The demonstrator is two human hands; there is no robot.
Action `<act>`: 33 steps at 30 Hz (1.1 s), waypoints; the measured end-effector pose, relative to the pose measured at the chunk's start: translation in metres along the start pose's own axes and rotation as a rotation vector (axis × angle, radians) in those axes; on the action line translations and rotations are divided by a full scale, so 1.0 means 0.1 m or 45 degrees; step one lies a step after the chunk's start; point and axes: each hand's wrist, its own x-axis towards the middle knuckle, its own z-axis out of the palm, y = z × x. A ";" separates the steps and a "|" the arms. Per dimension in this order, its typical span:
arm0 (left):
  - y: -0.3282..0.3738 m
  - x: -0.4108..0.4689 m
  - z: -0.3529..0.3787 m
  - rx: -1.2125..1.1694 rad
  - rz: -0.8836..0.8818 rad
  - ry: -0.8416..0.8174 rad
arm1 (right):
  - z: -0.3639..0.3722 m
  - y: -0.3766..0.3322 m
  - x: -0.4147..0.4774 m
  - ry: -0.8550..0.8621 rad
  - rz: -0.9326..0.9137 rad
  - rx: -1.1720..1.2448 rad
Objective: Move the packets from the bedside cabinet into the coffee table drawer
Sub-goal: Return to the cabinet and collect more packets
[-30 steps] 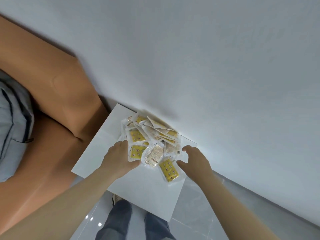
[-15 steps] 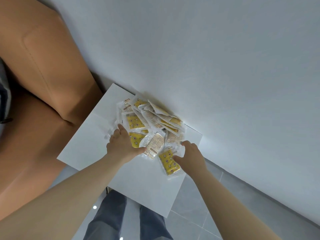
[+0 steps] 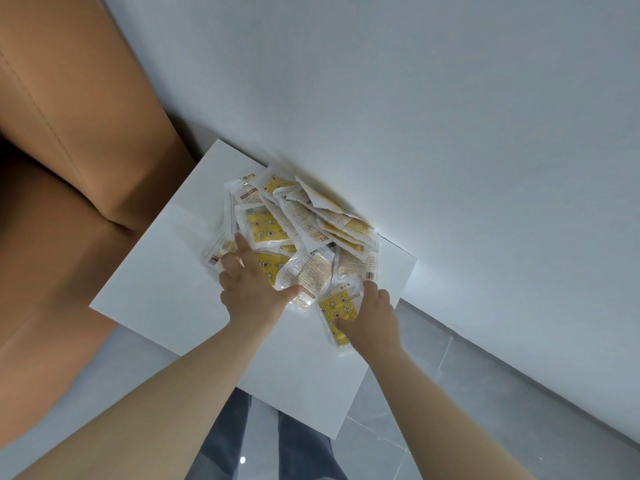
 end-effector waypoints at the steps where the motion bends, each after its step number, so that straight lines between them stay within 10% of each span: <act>1: 0.00 0.00 0.02 0.004 -0.011 0.019 | 0.03 0.00 0.00 0.032 0.002 -0.005; 33: -0.89 -0.09 -0.15 -0.199 0.030 -0.301 | 0.46 -0.04 -0.27 0.258 -0.335 0.111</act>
